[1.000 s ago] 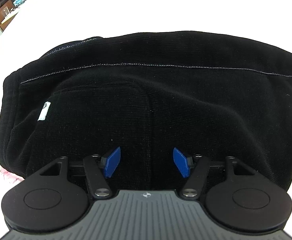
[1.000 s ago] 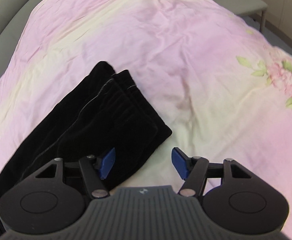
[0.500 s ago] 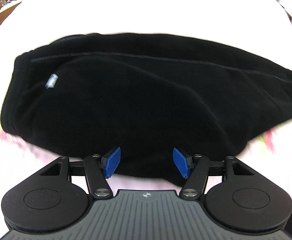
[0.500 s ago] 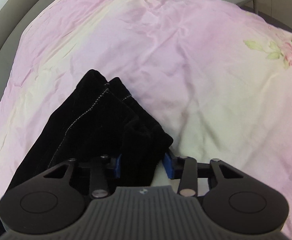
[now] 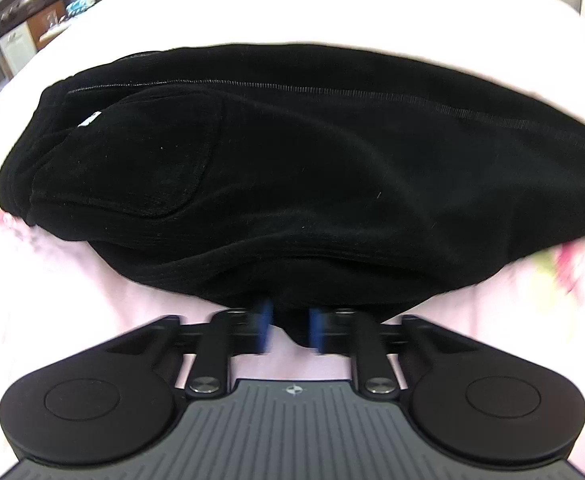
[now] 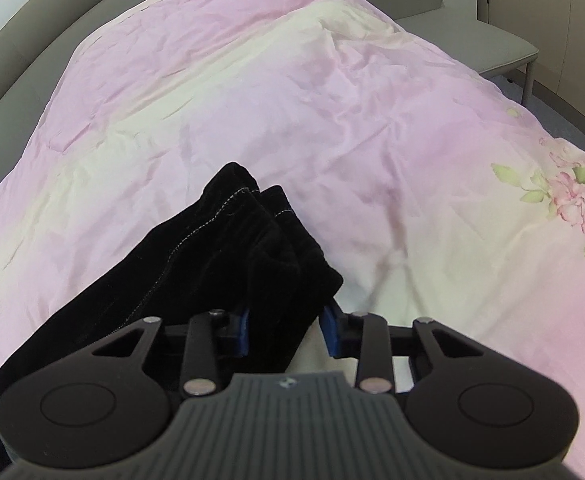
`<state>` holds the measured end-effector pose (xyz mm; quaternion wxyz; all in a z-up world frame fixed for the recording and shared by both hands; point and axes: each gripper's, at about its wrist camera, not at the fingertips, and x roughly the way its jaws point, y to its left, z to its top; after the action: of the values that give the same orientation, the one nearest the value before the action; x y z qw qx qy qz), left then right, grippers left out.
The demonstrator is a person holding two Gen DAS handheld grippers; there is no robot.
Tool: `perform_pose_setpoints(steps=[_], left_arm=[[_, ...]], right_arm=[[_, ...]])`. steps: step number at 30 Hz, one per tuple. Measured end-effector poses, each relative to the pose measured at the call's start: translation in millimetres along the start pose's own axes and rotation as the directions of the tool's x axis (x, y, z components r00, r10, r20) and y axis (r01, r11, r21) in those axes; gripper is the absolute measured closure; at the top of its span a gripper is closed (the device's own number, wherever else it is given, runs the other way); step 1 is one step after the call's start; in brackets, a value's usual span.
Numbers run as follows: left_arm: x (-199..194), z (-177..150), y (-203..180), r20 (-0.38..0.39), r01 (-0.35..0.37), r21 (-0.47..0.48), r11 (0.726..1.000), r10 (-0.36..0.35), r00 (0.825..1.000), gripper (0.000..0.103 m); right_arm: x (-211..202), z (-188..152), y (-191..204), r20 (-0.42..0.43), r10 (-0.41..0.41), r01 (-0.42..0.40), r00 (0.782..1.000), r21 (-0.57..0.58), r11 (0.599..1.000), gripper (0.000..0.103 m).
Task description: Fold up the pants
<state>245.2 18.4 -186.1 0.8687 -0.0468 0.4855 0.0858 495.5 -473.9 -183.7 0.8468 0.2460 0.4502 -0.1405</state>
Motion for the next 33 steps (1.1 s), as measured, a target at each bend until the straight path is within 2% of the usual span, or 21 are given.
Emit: perform_pose_setpoints(steps=[2, 8, 10, 14, 18, 20, 24, 26, 30, 31, 32, 33], left_arm=[[-12, 4, 0, 0.032, -0.007, 0.003, 1.000, 0.007, 0.999, 0.092], [-50, 7, 8, 0.018, -0.012, -0.001, 1.000, 0.012, 1.000, 0.093], [-70, -1, 20, -0.005, 0.006, -0.016, 1.000, -0.006, 1.000, 0.093], [-68, -21, 22, -0.101, 0.047, 0.005, 0.999, -0.046, 0.994, 0.093], [-40, -41, 29, -0.222, 0.078, -0.059, 0.995, -0.089, 0.971, 0.093], [-23, -46, 31, -0.251, 0.074, -0.067, 0.995, -0.089, 0.964, 0.093], [12, -52, 35, -0.325, 0.084, -0.114, 0.990, -0.117, 0.939, 0.093], [19, -53, 35, -0.333, 0.092, -0.131, 0.987, -0.131, 0.934, 0.093], [14, -50, 30, -0.353, 0.097, -0.072, 0.993, -0.116, 0.929, 0.091], [5, -53, 30, -0.347, 0.096, -0.053, 0.994, -0.109, 0.931, 0.087], [0, -52, 29, -0.342, 0.095, -0.030, 0.995, -0.100, 0.934, 0.078], [-7, -51, 29, -0.333, 0.098, -0.007, 0.995, -0.094, 0.938, 0.075]], right_arm=[[-10, 4, 3, 0.009, 0.007, -0.007, 1.000, -0.002, 1.000, 0.073], [-60, 15, 10, 0.046, 0.012, -0.012, 0.999, -0.010, 1.000, 0.077], [-78, 16, 1, 0.059, 0.011, -0.010, 0.998, -0.008, 1.000, 0.077], [-101, 4, -40, 0.012, -0.017, 0.016, 1.000, 0.045, 0.999, 0.077], [-97, -29, -96, -0.074, -0.067, 0.076, 0.995, 0.134, 0.988, 0.078], [-86, -50, -124, -0.120, -0.065, 0.088, 0.991, 0.200, 0.976, 0.078], [-64, -70, -135, -0.130, -0.075, 0.099, 0.989, 0.191, 0.977, 0.077], [-57, -72, -134, -0.135, -0.087, 0.111, 0.987, 0.179, 0.978, 0.076], [-53, -70, -133, -0.143, -0.087, 0.111, 0.986, 0.171, 0.979, 0.075], [-55, -69, -133, -0.140, -0.084, 0.107, 0.987, 0.170, 0.980, 0.075], [-58, -69, -132, -0.135, -0.080, 0.102, 0.988, 0.168, 0.981, 0.075], [-60, -69, -131, -0.129, -0.077, 0.098, 0.989, 0.161, 0.982, 0.075]])
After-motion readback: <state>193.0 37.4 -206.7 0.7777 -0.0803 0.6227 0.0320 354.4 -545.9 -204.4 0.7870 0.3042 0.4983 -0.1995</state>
